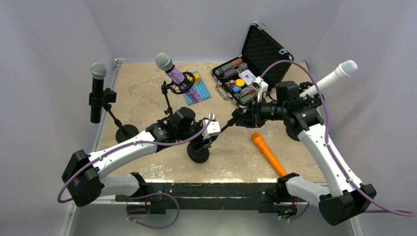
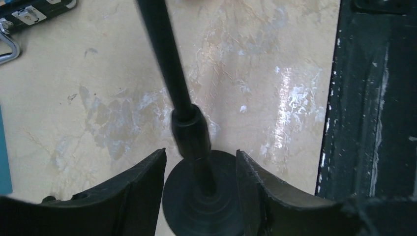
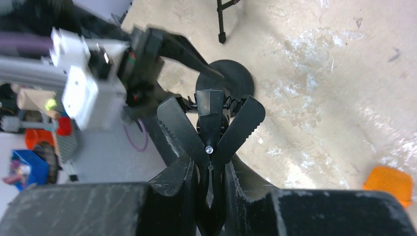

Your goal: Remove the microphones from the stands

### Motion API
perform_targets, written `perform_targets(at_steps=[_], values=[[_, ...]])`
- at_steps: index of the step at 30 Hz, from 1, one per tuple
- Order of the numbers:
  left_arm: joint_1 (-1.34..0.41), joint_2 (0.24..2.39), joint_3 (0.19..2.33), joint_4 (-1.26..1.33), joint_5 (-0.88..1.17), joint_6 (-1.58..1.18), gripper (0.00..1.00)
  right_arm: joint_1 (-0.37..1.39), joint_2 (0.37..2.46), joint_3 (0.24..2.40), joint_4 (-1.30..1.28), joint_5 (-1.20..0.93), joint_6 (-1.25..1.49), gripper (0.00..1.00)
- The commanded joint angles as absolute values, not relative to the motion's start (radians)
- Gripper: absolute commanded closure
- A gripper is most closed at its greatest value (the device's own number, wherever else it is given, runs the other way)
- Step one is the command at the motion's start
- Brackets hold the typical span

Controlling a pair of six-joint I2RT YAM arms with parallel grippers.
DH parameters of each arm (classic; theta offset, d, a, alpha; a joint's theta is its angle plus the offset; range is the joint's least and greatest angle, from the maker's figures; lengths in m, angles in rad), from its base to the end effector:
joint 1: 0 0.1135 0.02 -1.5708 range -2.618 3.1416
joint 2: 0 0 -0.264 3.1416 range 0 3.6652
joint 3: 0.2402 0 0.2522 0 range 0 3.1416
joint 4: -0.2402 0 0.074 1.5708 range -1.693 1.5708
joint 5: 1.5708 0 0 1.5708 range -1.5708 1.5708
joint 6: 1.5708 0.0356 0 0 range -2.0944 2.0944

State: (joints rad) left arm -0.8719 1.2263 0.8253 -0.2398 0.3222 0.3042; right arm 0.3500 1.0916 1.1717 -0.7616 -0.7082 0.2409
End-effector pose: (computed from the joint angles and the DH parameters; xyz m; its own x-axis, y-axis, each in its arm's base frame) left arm 0.1626 -0.2110 0.2572 -0.1005 0.5612 -0.8215 0.9638 0.2597 0.0595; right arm 0.1951 0.0959 0.3635 -0.7500 -0.0809 -0.6564 -0.5726 0.5762 0.5832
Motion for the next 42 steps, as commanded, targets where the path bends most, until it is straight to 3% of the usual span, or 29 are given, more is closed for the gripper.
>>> perform_targets(at_steps=[1,5,8,15,17,21,23,26,29,31,33,36,37,39,42], values=[[-0.767,1.219,0.982,-0.485,0.669,0.453,0.4,0.349,1.013,1.118,-0.702,-0.896,-0.029,1.0],[-0.747,1.244,1.009,-0.601,0.818,0.559,0.4,0.351,0.927,1.052,-0.725,-0.99,-0.317,1.0],[-0.747,1.283,0.991,-0.548,0.901,0.545,0.4,0.36,0.85,0.981,-0.663,-0.993,-0.444,1.0],[-0.775,1.47,1.087,-0.527,1.016,0.558,0.42,0.378,0.85,0.999,-0.651,-0.967,-0.534,1.0],[-0.795,1.489,1.096,-0.504,1.002,0.554,0.48,0.381,0.856,1.008,-0.647,-0.964,-0.518,1.0],[-0.817,1.484,1.069,-0.447,0.9,0.535,0.82,0.382,0.844,0.993,-0.583,-0.893,-0.405,1.0],[-0.82,1.449,1.028,-0.394,0.801,0.512,0.97,0.383,0.855,1.01,-0.537,-0.755,-0.185,1.0],[-0.835,1.365,0.925,-0.222,0.555,0.408,1.0,0.365,0.962,1.165,-0.686,-0.536,0.142,1.0],[-0.891,1.29,0.831,0.019,0.167,0.242,1.0,0.338,1.014,1.225,-0.759,-0.606,0.322,1.0],[-0.928,1.321,0.881,-0.028,-0.064,0.047,1.0,0.336,1.044,1.245,-0.8,-0.612,0.417,1.0],[-0.932,1.4,1.018,-0.184,-0.028,-0.16,1.0,0.334,1.074,1.256,-0.805,-0.616,0.426,1.0],[-0.931,1.447,1.02,-0.174,0.11,-0.14,1.0,0.333,1.124,1.273,-0.807,-0.636,0.392,1.0],[-0.93,1.432,1.002,-0.156,0.12,-0.109,0.94,0.332,1.128,1.267,-0.786,-0.671,0.363,1.0],[-0.927,1.399,0.978,-0.144,0.1,-0.058,0.69,0.332,1.112,1.234,-0.738,-0.764,0.289,1.0],[-0.906,1.343,0.984,-0.21,0.02,-0.018,0.38,0.321,1.084,1.191,-0.715,-0.842,0.254,1.0]])
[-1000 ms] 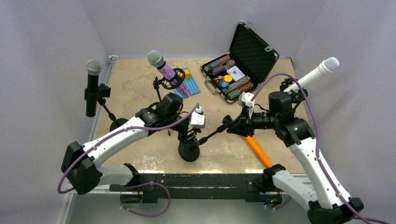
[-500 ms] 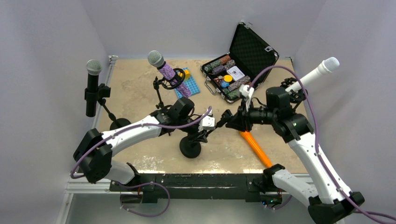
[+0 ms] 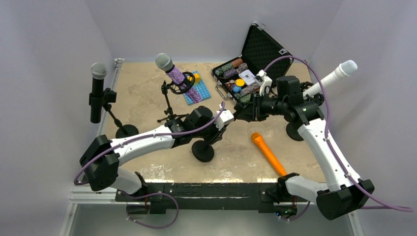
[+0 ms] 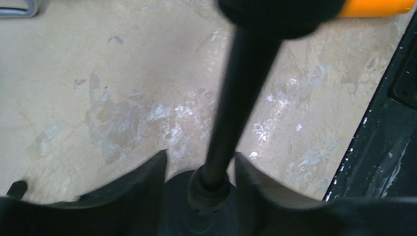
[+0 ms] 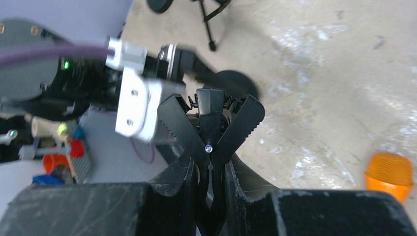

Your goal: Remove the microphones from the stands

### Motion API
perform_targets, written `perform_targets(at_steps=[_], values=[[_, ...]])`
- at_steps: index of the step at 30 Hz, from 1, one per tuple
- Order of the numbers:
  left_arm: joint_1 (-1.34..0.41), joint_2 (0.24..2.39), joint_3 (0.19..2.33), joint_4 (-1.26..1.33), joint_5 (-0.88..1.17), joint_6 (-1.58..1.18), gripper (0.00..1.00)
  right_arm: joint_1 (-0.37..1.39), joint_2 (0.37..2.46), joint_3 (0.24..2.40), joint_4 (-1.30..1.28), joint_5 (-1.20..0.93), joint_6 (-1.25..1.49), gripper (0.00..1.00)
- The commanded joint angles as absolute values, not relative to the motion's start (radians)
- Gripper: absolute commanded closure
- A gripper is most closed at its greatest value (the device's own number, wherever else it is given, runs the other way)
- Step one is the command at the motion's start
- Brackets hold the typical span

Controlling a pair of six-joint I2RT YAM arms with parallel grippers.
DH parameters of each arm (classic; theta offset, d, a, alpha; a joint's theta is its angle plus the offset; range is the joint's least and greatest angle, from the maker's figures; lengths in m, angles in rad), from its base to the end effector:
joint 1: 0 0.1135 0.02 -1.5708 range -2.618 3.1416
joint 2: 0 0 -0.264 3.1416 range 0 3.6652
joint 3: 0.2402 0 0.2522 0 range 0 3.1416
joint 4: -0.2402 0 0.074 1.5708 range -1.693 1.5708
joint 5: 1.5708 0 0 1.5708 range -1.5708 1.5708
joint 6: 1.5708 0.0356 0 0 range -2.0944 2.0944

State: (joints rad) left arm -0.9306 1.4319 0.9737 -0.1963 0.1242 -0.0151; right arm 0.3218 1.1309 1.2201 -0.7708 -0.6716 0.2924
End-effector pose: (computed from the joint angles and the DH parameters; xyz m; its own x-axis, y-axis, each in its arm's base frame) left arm 0.1855 -0.2564 0.2539 -0.3765 0.4804 -0.7921 0.8489 0.5212 -0.0874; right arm 0.2068 0.0923 0.3698 -0.7758 -0.0208 -0.6306 -0.5037 0.6222 0.5992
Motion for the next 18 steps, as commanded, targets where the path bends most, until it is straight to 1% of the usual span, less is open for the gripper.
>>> perform_targets(at_steps=[1,2,3,5,7,9,10,12,14,16,18], values=[[-0.898,1.324,0.999,-0.258,-0.052,-0.021,0.25,0.321,1.073,1.175,-0.713,-0.864,0.235,1.0],[-0.882,1.313,1.025,-0.312,-0.066,-0.017,0.2,0.321,1.062,1.161,-0.716,-0.881,0.206,1.0],[-0.863,1.301,1.05,-0.373,-0.029,0.011,0.19,0.321,1.05,1.144,-0.715,-0.903,0.169,1.0],[-0.808,1.244,1.044,-0.394,0.148,0.082,0.19,0.321,1.031,1.124,-0.723,-0.939,0.064,1.0],[-0.758,1.162,0.978,-0.327,0.409,0.172,0.19,0.321,1.005,1.105,-0.731,-0.968,-0.063,1.0],[-0.751,1.114,0.921,-0.327,0.621,0.373,0.19,0.322,0.977,1.09,-0.749,-0.992,-0.239,1.0],[-0.751,1.116,0.92,-0.355,0.693,0.436,0.19,0.322,0.967,1.088,-0.78,-0.999,-0.335,1.0],[-0.75,1.162,0.956,-0.422,0.788,0.479,0.19,0.322,0.961,1.096,-0.834,-0.988,-0.48,1.0],[-0.751,1.249,1.028,-0.543,0.888,0.543,0.21,0.322,0.971,1.12,-0.911,-0.982,-0.618,1.0],[-0.75,1.341,1.088,-0.618,0.964,0.583,0.24,0.322,0.977,1.137,-0.952,-0.975,-0.691,1.0],[-0.751,1.406,1.108,-0.622,1.017,0.588,0.26,0.324,0.967,1.137,-0.96,-0.974,-0.732,1.0]])
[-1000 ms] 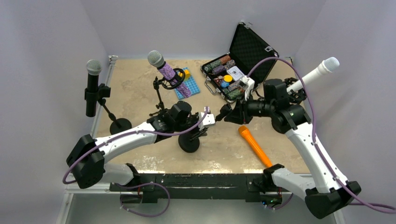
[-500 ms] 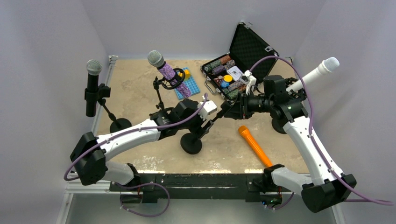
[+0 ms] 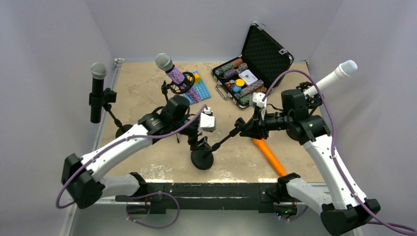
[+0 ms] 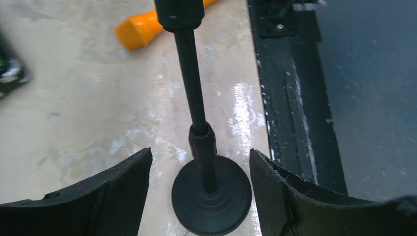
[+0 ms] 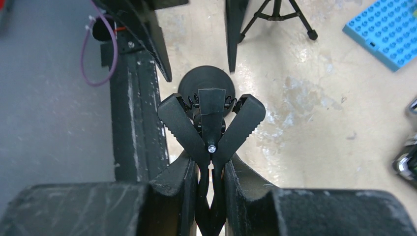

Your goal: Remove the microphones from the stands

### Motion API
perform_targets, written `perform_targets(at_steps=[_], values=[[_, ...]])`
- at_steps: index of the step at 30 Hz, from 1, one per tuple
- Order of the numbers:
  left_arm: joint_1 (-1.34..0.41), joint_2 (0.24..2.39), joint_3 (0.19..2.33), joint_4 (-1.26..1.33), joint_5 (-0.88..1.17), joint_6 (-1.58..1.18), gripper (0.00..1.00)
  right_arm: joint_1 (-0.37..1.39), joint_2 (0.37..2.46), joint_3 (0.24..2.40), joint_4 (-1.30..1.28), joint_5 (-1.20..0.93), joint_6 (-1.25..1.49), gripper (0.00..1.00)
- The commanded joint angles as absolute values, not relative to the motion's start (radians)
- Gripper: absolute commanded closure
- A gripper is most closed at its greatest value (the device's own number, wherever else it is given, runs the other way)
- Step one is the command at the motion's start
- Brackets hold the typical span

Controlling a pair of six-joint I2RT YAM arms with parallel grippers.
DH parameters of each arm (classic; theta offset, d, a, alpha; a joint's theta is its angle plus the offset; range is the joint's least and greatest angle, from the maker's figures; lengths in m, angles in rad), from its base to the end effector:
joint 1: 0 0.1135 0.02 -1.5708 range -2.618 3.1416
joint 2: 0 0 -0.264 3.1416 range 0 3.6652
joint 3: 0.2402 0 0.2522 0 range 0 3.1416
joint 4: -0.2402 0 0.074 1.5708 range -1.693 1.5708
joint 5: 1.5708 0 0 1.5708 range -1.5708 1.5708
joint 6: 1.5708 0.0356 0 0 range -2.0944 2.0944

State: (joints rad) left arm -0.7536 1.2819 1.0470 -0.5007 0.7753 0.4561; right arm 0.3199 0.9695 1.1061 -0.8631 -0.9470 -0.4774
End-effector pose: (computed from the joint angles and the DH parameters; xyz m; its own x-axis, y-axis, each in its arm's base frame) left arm 0.1804 -0.2034 0.3012 -0.0574 0.4852 -0.8725 0.9940 -0.0535 -0.0951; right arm 0.1580 0.0828 0.3610 -0.2110 -0.3526 -0.9117 -0.9644 0.2271 0.1354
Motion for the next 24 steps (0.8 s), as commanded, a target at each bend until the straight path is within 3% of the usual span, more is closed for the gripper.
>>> perform_targets(at_steps=[1,3,5,10,14,17,21,24], values=[[-0.752,1.424,1.099,-0.587,1.027,0.571,0.26,0.326,0.956,1.133,-0.963,-0.978,-0.762,1.0],[-0.763,1.444,1.073,-0.511,1.023,0.544,0.27,0.335,0.934,1.123,-0.954,-0.968,-0.793,1.0],[-0.777,1.467,1.072,-0.491,1.023,0.543,0.33,0.34,0.92,1.117,-0.946,-0.954,-0.803,1.0],[-0.797,1.497,1.078,-0.485,1.006,0.542,0.71,0.34,0.918,1.119,-0.937,-0.932,-0.737,1.0],[-0.804,1.43,1.016,-0.347,0.903,0.407,1.0,0.339,0.93,1.113,-0.831,-0.904,-0.44,1.0],[-0.82,1.342,0.95,-0.198,0.667,0.279,1.0,0.337,0.997,1.152,-0.842,-0.824,-0.174,1.0],[-0.886,1.238,0.851,-0.02,0.044,0.112,1.0,0.322,1.128,1.259,-0.96,-0.663,0.173,1.0],[-0.902,1.274,0.879,-0.075,-0.042,-0.02,1.0,0.303,1.139,1.246,-0.971,-0.621,0.318,1.0]])
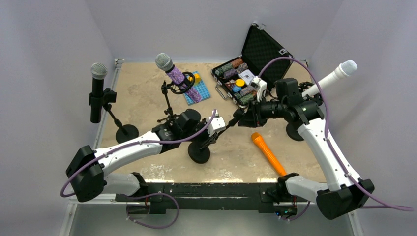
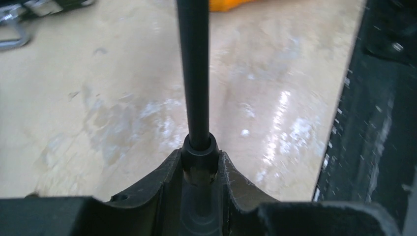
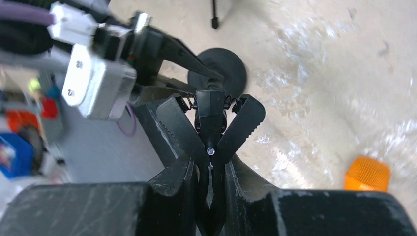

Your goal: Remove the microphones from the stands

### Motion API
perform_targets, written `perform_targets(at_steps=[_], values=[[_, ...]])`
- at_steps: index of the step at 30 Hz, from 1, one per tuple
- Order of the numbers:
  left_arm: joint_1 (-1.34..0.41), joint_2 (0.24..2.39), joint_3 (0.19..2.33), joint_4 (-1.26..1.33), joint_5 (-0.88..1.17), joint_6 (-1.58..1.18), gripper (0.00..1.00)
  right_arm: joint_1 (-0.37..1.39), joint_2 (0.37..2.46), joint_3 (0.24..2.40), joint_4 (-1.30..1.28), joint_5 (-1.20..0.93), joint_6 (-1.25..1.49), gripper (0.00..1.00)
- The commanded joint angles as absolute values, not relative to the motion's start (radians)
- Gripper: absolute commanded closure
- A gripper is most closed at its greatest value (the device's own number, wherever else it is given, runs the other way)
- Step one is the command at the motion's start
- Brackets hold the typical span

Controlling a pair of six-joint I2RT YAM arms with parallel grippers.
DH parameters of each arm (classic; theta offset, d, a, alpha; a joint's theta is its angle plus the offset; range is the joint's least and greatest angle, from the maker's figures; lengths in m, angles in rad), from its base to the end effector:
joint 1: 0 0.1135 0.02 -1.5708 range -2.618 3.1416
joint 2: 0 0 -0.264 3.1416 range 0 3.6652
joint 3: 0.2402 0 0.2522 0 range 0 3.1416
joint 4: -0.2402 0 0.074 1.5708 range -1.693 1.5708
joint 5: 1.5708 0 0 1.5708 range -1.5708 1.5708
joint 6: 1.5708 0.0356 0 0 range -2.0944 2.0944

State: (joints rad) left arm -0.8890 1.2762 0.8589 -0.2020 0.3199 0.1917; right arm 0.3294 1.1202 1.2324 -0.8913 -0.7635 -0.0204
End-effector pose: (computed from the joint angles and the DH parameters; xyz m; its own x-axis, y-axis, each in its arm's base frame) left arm 0.1674 -0.2240 0.2591 -0.1879 0.5185 -0.8341 0.9517 0.3062 -0.0240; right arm 0.1933 0.0921 0.3681 -0.6505 -0.2379 -0.7213 -0.7126 0.5197 0.4712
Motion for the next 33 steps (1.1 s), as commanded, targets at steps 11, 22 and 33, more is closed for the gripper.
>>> perform_targets(at_steps=[11,22,33], values=[[-0.819,1.263,0.921,-0.223,0.516,0.101,0.31,0.301,1.126,1.196,-0.894,-0.782,-0.086,1.0],[-0.759,1.383,1.043,-0.517,0.949,0.559,0.37,0.302,0.999,1.11,-0.902,-0.88,-0.581,0.98],[-0.798,1.452,1.027,-0.386,0.895,0.49,1.0,0.309,0.953,1.125,-0.804,-0.801,-0.402,1.0]])
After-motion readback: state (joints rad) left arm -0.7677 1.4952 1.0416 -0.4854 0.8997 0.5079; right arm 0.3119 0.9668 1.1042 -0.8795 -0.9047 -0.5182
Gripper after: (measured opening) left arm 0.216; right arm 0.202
